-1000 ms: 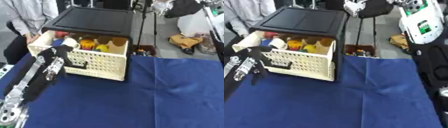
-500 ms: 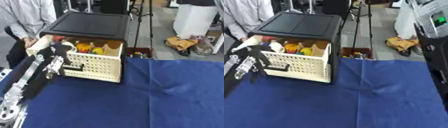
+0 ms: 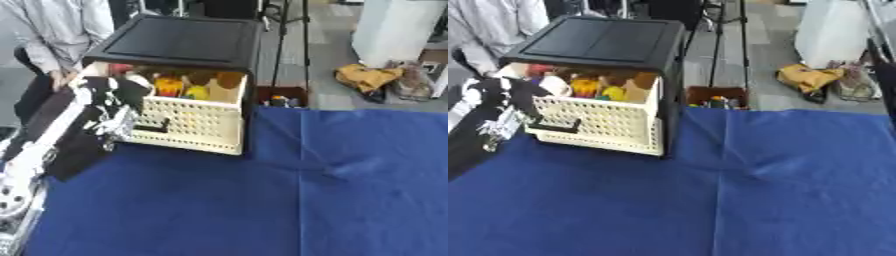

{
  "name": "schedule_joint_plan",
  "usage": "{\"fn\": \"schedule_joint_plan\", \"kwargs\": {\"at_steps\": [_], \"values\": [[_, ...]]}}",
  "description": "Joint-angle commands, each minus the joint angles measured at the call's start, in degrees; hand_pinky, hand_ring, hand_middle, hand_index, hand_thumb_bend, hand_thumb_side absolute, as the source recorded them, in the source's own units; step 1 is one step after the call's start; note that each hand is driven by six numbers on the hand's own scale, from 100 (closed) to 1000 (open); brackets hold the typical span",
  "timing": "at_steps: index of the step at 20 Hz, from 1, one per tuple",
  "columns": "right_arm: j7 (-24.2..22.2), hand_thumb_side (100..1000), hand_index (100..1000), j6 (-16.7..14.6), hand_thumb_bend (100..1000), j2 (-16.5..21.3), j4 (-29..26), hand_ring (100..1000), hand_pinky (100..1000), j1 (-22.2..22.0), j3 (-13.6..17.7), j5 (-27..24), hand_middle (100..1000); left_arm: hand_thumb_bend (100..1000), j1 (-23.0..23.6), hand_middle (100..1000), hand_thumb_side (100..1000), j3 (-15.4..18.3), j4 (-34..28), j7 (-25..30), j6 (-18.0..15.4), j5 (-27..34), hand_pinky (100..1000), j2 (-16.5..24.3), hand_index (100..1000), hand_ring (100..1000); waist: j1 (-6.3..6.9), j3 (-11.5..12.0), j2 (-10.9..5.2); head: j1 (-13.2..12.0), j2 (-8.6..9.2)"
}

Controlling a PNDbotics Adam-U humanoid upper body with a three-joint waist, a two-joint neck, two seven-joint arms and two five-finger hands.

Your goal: Pick up objects from table and place into drawer.

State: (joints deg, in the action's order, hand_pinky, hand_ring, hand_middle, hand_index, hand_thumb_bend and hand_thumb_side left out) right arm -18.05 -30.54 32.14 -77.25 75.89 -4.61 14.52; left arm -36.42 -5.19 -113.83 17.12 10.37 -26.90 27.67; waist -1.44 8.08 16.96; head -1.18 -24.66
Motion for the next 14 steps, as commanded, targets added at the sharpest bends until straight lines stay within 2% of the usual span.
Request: {"fn": "schedule_joint_plan", "kwargs": {"at_steps": [1, 3, 6, 9, 14], "values": [[2.88, 911, 817, 1.37, 100, 3.47, -2.54, 730, 782, -0.13, 0.28, -2.3, 616, 100, -1.69, 454, 870, -0.54, -0.76, 1.85, -2.8, -2.63, 149, 5.79, 705, 338, 0.46, -0.14, -1.56, 0.29, -1.0], [4.63, 910, 807, 2.34, 100, 4.46, -3.57, 718, 778, -1.35, 0.3, -3.43, 603, 100, -1.7, 463, 877, -1.17, -0.76, 3.48, -4.13, -2.98, 155, 8.63, 704, 341, 0.75, -0.23, -1.63, 0.03, -1.31], [7.17, 903, 800, 3.72, 100, 5.69, -4.98, 713, 785, -2.86, 0.23, -4.47, 597, 100, -1.23, 483, 1000, -2.09, -0.76, 6.0, -5.1, -1.69, 191, 12.77, 706, 366, 1.04, -0.43, -1.6, -0.5, -1.48], [9.67, 907, 796, 4.8, 100, 6.41, -5.89, 710, 786, -3.71, -0.19, -4.2, 594, 100, 0.07, 476, 1000, -3.52, -0.76, 8.49, -5.38, -0.41, 222, 16.83, 697, 388, 1.32, -0.69, -1.53, -1.07, -1.73], [14.12, 908, 793, 5.89, 100, 6.55, -6.73, 708, 785, -4.14, -1.25, -2.8, 590, 100, 1.87, 480, 1000, -4.06, -0.73, 12.94, -3.52, 1.67, 247, 23.81, 729, 405, 1.5, -1.34, -1.4, -2.26, -1.67]]}}
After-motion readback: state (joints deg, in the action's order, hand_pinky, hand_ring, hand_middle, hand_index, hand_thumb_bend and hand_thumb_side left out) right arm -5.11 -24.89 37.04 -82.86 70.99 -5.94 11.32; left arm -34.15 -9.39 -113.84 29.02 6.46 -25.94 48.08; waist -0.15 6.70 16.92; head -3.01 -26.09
